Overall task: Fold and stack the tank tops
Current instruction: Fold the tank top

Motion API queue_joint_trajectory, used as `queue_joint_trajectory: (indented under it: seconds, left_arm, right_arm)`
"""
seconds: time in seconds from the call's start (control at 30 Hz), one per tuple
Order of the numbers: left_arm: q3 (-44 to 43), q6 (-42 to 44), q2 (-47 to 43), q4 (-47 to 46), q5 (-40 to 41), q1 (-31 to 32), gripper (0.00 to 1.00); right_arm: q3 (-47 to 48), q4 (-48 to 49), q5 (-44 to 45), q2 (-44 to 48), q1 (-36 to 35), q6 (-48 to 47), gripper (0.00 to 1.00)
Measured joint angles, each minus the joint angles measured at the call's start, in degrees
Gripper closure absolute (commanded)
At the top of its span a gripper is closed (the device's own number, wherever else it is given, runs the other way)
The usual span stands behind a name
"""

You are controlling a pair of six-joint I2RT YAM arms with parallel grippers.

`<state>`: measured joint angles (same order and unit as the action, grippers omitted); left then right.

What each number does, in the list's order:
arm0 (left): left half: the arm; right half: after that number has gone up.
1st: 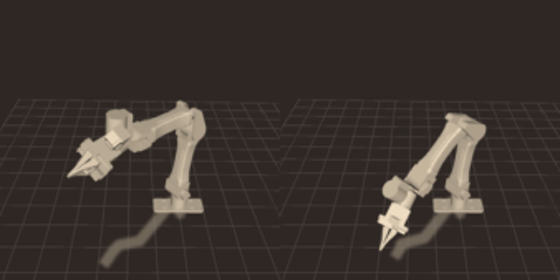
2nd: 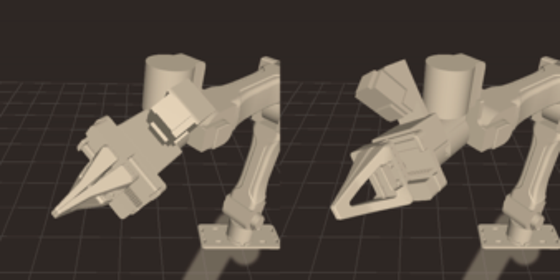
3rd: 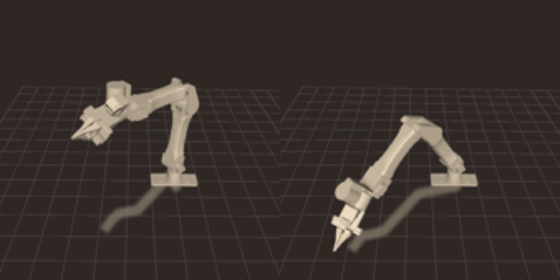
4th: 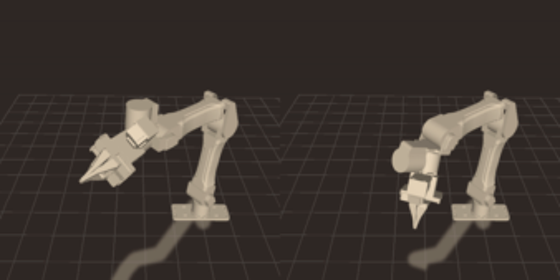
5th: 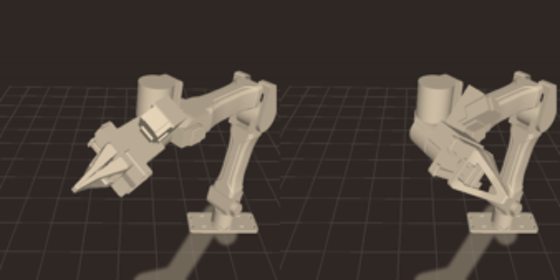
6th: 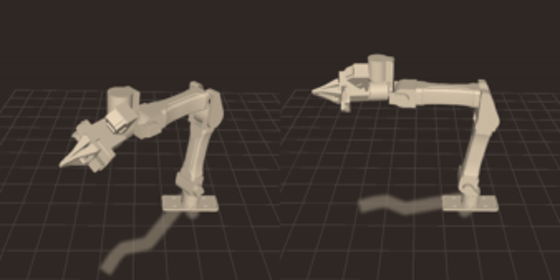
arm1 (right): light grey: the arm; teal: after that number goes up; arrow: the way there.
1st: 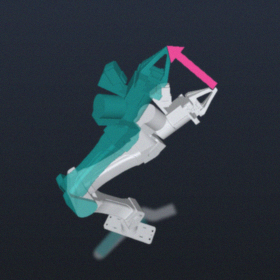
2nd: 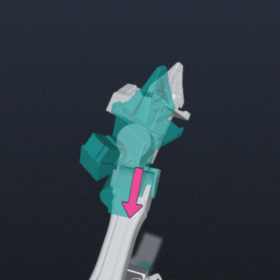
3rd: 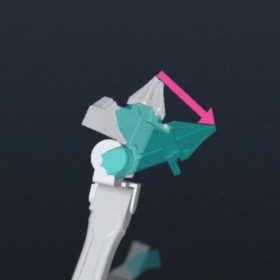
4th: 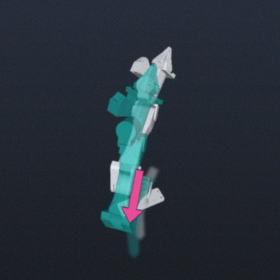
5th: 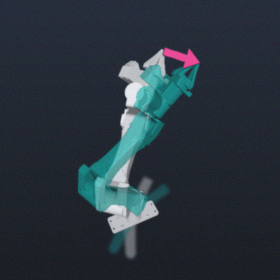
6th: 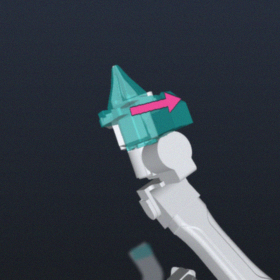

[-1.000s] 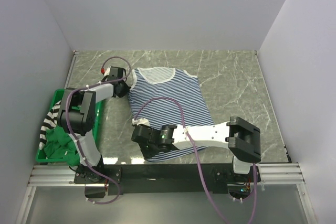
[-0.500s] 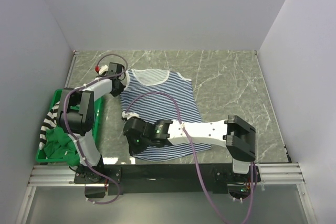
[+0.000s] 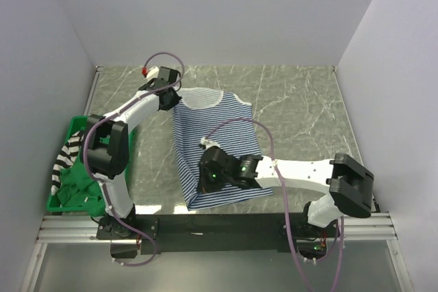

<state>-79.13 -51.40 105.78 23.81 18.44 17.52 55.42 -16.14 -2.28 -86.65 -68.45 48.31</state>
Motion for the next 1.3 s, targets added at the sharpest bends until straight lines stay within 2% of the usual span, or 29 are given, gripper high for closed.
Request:
queue_joint_trajectory:
  seconds: [0.47, 0.9, 0.93, 1.0, 1.03, 1.13, 1.3]
  left_arm:
    - [-14.19, -1.66, 13.84, 3.89, -0.83, 7.04, 0.99]
    - [-16.0, -1.84, 15.3, 3.41, -1.92, 10.19, 1.0]
    - [-16.11, -1.81, 15.5, 3.37, -2.12, 10.27, 0.95]
    - [-16.39, -1.6, 15.98, 3.02, -2.47, 10.38, 0.84]
    - [-16.37, -1.42, 16.11, 2.91, -2.73, 10.38, 0.73]
    - [-16.2, -0.79, 16.04, 1.88, -3.52, 10.4, 0.59]
    - [-15.61, -0.24, 14.91, 0.57, -3.65, 10.01, 0.57]
  right_arm:
    - [-13.94, 2.01, 6.64, 8.57, 1.27, 6.88, 1.0]
    - [-19.67, 3.72, 9.55, 10.75, 0.5, 11.56, 1.0]
    - [-19.67, 3.74, 9.75, 10.75, 0.37, 11.74, 0.99]
    - [-19.69, 3.74, 10.21, 10.75, 0.15, 12.09, 0.89]
    - [-19.69, 3.72, 10.47, 10.78, 0.04, 12.2, 0.73]
    - [-19.69, 2.62, 12.09, 11.72, -0.61, 12.63, 0.58]
    - [-19.39, -1.75, 15.58, 16.59, -1.84, 12.63, 0.57]
